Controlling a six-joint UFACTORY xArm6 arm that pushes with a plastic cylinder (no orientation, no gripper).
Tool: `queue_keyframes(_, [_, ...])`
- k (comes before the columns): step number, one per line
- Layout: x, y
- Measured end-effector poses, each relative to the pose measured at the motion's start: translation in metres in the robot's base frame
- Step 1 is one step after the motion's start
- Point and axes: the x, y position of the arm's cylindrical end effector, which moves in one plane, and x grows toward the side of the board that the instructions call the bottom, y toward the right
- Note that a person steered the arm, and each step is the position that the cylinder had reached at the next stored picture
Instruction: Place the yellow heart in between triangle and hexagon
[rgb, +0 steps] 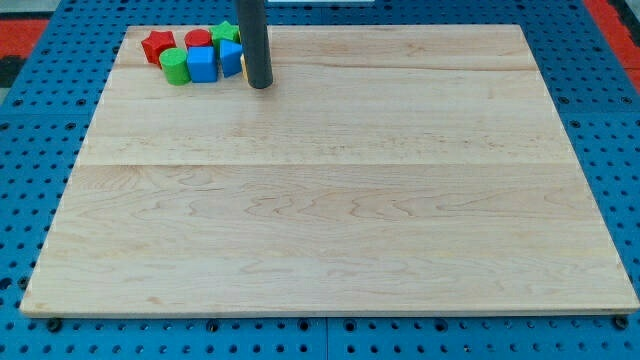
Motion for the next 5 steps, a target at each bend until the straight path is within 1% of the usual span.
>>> queue_keyframes(1, [0.009,0.013])
queue_keyframes(2, [0.008,0.078])
queue_keyframes(3, [-0.068,0.101])
queue_keyframes(4, [-0.112,0.094])
queue_keyframes(5, [-0.113,0.023])
